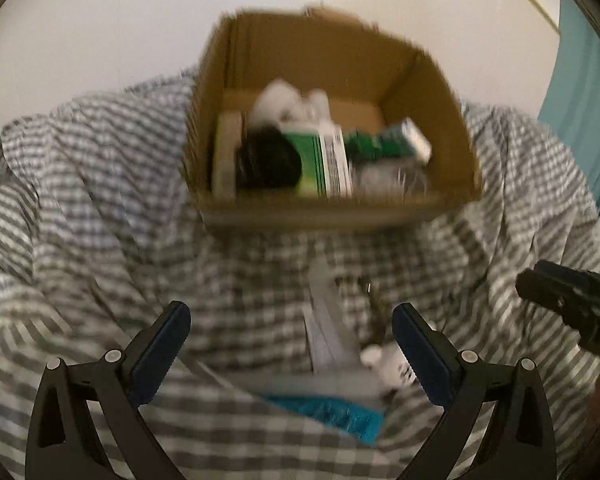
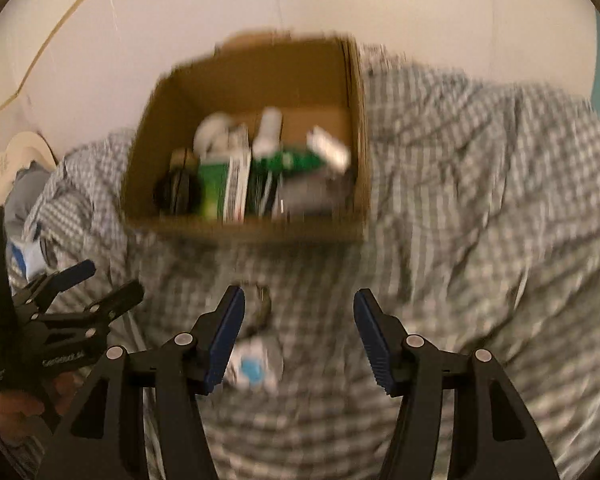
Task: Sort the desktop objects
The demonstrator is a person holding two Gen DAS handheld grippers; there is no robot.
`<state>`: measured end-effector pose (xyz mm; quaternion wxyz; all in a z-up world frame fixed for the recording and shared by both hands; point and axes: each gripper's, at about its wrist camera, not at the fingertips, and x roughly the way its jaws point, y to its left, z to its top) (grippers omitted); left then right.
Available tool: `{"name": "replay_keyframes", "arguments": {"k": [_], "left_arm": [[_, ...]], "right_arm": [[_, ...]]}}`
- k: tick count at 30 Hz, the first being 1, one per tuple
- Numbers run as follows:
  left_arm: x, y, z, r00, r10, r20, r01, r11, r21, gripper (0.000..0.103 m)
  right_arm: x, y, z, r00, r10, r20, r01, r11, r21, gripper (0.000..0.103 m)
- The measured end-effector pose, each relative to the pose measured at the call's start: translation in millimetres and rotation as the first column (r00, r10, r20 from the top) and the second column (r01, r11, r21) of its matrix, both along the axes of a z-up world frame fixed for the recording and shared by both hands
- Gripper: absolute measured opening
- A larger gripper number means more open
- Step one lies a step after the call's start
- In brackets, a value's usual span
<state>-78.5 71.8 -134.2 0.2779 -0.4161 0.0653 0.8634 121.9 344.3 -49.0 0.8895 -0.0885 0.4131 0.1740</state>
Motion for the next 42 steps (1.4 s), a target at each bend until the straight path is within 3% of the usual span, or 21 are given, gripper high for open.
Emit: {"name": "replay_keyframes", "arguments": {"k": [5, 14, 17, 21, 24, 25, 27, 31, 33, 37, 41, 42], "left_arm": [[7, 11, -36, 0.991, -0.106, 0.084, 0.112, 0.991, -0.068, 0.103], [1, 27, -71, 0.956, -0.155, 0.249, 0.193, 0.972, -0.136, 0.103], [0, 32, -76, 0.953, -0.162, 0.257, 0.207, 0.965, -0.158, 0.103], [-3, 29, -77, 0.948, -0.167, 0.269, 0.209, 0.969, -0.134, 0.101], [-2, 22, -73, 0.946, -0.175, 0.273, 0.208, 0.973, -0.097, 0.083], [-2, 18, -71, 0.943, -0.181, 0.278, 0.210, 0.975, -0.075, 0.069], [0, 14, -69, 0.933, -0.197, 0.302, 0.222, 0.974, -0.051, 0.060], [3, 1, -56, 0.937, -0.193, 0.290, 0.217, 0.975, -0.050, 0.027], [-1, -2, -54, 0.935, -0.189, 0.301, 0.210, 0.977, -0.038, 0.020], [-12, 0, -60, 0.915, -0.196, 0.352, 0.210, 0.978, -0.002, 0.021], [-12, 3, -62, 0.913, -0.207, 0.352, 0.227, 0.974, -0.016, 0.031], [-13, 5, -62, 0.916, -0.200, 0.348, 0.224, 0.974, -0.030, 0.039]], "right_arm": [[-6, -12, -29, 0.996, -0.037, -0.078, 0.039, 0.999, 0.025, 0.057], [4, -11, -45, 0.992, -0.045, -0.118, 0.047, 0.999, 0.017, 0.057], [7, -10, -51, 0.990, -0.050, -0.134, 0.053, 0.998, 0.017, 0.057], [9, -6, -54, 0.989, -0.043, -0.140, 0.044, 0.999, 0.006, 0.057], [8, -1, -56, 0.990, -0.032, -0.138, 0.031, 0.999, -0.011, 0.057], [8, 0, -56, 0.990, -0.029, -0.137, 0.028, 1.000, -0.014, 0.057], [9, 4, -58, 0.990, -0.018, -0.140, 0.016, 1.000, -0.020, 0.059], [10, 17, -63, 0.989, 0.025, -0.146, -0.030, 0.999, -0.028, 0.073], [13, 26, -69, 0.985, 0.057, -0.162, -0.064, 0.997, -0.033, 0.073], [17, 42, -88, 0.973, 0.103, -0.206, -0.118, 0.991, -0.064, 0.073], [18, 50, -106, 0.964, 0.116, -0.241, -0.149, 0.981, -0.123, 0.073], [18, 50, -108, 0.963, 0.117, -0.243, -0.151, 0.980, -0.129, 0.073]]}}
